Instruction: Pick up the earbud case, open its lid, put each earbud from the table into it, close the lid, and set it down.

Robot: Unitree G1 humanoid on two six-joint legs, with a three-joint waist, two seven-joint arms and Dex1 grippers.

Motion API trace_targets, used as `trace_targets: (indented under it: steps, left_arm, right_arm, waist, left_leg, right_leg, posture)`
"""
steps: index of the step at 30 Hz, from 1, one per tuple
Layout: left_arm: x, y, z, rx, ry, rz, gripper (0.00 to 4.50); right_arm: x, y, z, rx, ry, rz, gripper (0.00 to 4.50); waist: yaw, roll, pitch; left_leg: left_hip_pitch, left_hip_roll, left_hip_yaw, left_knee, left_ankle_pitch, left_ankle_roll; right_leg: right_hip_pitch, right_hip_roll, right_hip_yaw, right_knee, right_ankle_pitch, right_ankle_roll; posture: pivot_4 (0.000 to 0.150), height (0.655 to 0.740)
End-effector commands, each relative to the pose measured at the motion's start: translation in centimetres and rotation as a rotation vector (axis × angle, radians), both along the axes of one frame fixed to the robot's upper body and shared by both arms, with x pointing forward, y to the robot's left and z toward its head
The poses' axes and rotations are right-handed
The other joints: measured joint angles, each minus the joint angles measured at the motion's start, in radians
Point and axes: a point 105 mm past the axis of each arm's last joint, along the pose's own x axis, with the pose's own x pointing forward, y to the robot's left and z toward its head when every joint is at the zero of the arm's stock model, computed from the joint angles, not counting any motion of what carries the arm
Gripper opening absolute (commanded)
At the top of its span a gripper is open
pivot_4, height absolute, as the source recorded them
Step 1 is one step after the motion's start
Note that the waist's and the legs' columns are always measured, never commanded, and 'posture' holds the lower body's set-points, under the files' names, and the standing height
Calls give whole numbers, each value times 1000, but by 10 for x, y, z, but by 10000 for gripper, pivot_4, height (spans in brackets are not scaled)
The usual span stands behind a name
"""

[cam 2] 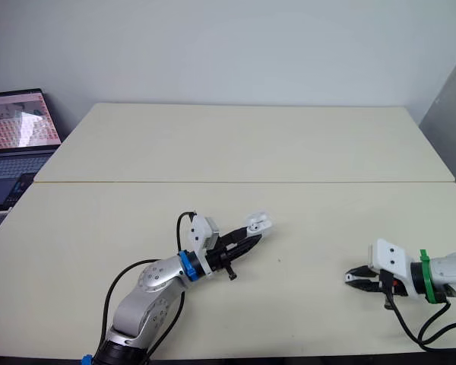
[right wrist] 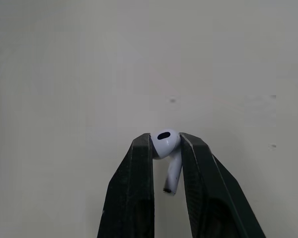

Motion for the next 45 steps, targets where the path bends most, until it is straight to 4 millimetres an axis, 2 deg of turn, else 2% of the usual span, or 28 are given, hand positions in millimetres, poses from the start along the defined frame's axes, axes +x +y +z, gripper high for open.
trace_targets:
  steps: [1,5,12,19,23,24,27,31,36,41,45]
  left_arm:
    - [-3,-4,11,-29,-41,-27,7814]
    - [-1,-3,11,-21,-46,-21,7814]
    - [-1,0,10,-15,-46,-14,7814]
    - [-1,0,10,-12,-45,-19,7814]
    - [-2,1,10,-11,-41,-23,7814]
    - [-2,1,10,-10,-41,-23,7814]
    - [-2,1,10,-8,-41,-28,7814]
    - [-1,0,10,-11,-41,-29,7814]
    - [-1,-2,11,-12,-42,-34,7814]
    - [-1,-2,11,-9,-45,-35,7814]
    - [-1,-2,10,-8,-44,-34,7814]
  right_arm:
    - [-6,-7,-5,-83,-14,125,4188]
    - [-2,-17,-13,-119,-7,129,4188]
    - [-3,-21,-19,-167,21,168,4188]
    - [-2,-31,-17,-298,32,162,28575]
    - [-2,-9,2,-260,29,108,43210]
    - [-4,-5,5,-257,34,102,44782]
    - [-10,0,9,-370,48,90,44782]
    - [1,-8,10,-572,-21,-60,44782]
    - [1,-5,5,-630,-7,-89,44782]
    - [-5,6,3,-613,35,-80,44782]
    - [-4,7,0,-629,44,-90,44782]
  waist:
    - [0,0,0]
    - [1,0,0]
    - [2,0,0]
    - [12,0,0]
    - [25,0,0]
    - [25,0,0]
    - [26,1,-1]
    - [25,1,-1]
    - [25,0,-1]
    - [24,0,-1]
    - [23,0,-1]
  left_leg:
    - [1,0,0,0,0,0]
    - [1,0,0,0,0,0]
    - [1,0,-1,0,0,0]
    - [1,0,-1,1,0,0]
    - [0,0,-2,1,0,0]
    - [0,0,-2,1,0,0]
    - [0,0,-1,1,0,0]
    - [0,0,-2,1,0,0]
    - [-1,0,-2,1,0,0]
    - [-1,0,-2,1,0,0]
    - [-1,0,-2,1,0,0]
  right_leg:
    - [1,0,0,0,0,0]
    - [1,0,0,0,0,0]
    - [1,0,0,0,0,0]
    - [2,-1,0,0,0,0]
    - [1,-1,0,0,0,0]
    - [1,-1,0,0,0,0]
    - [0,-1,0,0,0,0]
    - [0,-1,0,0,0,0]
    - [-1,-1,0,0,0,0]
    - [0,-1,-1,0,0,0]
    - [-1,-1,-1,0,0,0]
  posture:
    - [1500,7400]
    - [1500,7400]
    - [1500,7400]
    - [1500,7400]
    - [1500,7400]
    - [1500,7400]
    - [1500,7400]
    - [1500,7400]
    - [1500,7400]
    - [1500,7400]
    - [1500,7400]
